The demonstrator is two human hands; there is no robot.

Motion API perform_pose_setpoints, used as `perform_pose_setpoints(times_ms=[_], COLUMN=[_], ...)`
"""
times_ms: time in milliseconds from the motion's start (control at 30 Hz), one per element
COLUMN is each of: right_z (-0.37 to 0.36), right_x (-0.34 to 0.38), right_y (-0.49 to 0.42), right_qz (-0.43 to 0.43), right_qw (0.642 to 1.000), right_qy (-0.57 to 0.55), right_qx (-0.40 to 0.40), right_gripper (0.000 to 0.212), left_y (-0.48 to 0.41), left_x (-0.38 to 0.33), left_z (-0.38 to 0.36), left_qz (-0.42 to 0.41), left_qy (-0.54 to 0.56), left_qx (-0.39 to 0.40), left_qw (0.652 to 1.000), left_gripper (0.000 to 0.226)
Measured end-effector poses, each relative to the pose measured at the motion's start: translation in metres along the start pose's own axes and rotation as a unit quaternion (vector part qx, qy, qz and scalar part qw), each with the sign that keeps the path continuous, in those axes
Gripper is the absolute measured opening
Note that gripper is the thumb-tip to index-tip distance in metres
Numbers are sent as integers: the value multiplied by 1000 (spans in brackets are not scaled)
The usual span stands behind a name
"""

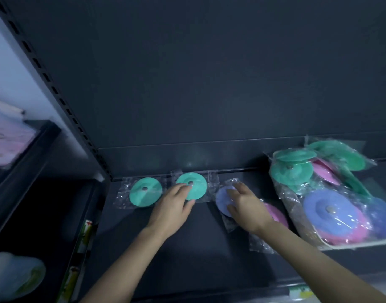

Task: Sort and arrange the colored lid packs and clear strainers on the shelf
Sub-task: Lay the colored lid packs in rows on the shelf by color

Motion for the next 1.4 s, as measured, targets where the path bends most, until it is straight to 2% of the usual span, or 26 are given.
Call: perform_pose_setpoints(times_ms=[133,200,333,533,867,1033,1167,1300,1400], right_z=[0,3,1,8,24,34,34,31,23], right_x=[-28,-42,-64,-93,-133,-154,-172,-185,-186], right_y=[15,19,30,36,34,32,31,30,26], right_qz=[-9,-17,-8,-37,-67,-67,-38,-40,-42], right_qw=[1000,1000,999,997,995,996,997,997,998], right_qy=[-4,-5,18,42,41,39,10,-1,23], right_qx=[15,15,47,60,63,47,72,69,48], right_gripper=[36,34,62,69,75,63,58,55,50], left_y=[-18,-24,-30,-31,-38,-52,-65,-72,-78], left_x=[-50,-72,-92,-106,-117,-125,-127,-121,-114], left_z=[-30,-51,-86,-100,-114,-113,-115,-121,-124], left_qz=[-66,-104,-146,-167,-103,-105,-117,-67,-17], left_qy=[3,12,2,-6,9,23,-10,-42,-72], left_qx=[65,99,160,205,209,177,185,221,206], left_qw=[996,990,976,964,972,978,976,972,976], left_gripper=[35,40,49,48,40,50,52,62,56])
Point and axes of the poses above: each hand's wrist, its own y-axis away from the middle knuckle, its own z-axis out of the back of the hand, x = y × z, the point moved 9 cm from there along -y, towards the middle knuckle, and after that the axes turned 15 degrees about -z, right-handed, at the moved point
